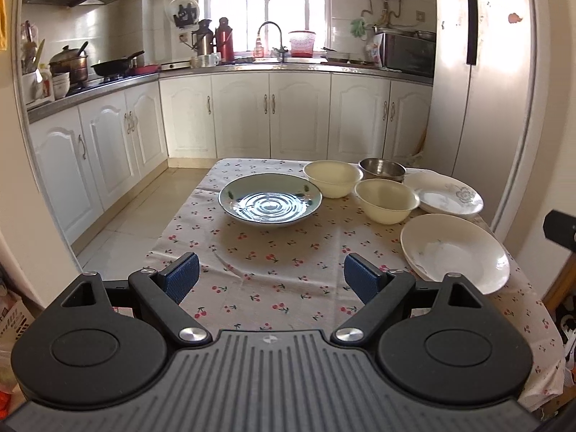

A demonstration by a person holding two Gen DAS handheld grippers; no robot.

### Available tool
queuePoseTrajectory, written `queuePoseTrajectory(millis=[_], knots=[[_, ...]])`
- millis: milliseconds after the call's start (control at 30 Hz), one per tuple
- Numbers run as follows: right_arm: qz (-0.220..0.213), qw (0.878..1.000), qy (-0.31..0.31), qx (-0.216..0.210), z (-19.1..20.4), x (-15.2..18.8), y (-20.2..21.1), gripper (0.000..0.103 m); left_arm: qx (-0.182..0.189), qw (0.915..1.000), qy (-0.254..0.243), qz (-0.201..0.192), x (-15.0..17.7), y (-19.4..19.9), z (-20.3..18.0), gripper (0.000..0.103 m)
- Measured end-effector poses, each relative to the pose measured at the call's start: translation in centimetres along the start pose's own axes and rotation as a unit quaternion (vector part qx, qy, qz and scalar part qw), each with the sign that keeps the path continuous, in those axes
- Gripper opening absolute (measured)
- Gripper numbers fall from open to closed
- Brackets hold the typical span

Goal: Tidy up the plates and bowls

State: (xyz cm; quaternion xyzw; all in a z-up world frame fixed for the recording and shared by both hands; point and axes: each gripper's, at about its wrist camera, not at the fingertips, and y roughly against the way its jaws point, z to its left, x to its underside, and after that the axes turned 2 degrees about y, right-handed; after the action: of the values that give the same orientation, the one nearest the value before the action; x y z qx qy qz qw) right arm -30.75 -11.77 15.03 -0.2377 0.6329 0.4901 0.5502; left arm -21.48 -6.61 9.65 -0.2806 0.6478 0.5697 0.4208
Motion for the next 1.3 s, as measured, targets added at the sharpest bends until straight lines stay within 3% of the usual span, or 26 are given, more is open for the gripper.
queuePoseTrajectory(millis=[633,1300], knots=[[-0.002,0.999,-0.031,0.019,-2.5,0.6,0.5,0.102,0.023,0.9995,-0.017,0.015,0.2,0.8,-0.4,0.103],[0.048,0.997,-0.061,0.007,-5.3,2.7,-3.2,0.102,0.056,0.9963,-0.027,0.06,0.6,-2.0,-1.4,0.103]])
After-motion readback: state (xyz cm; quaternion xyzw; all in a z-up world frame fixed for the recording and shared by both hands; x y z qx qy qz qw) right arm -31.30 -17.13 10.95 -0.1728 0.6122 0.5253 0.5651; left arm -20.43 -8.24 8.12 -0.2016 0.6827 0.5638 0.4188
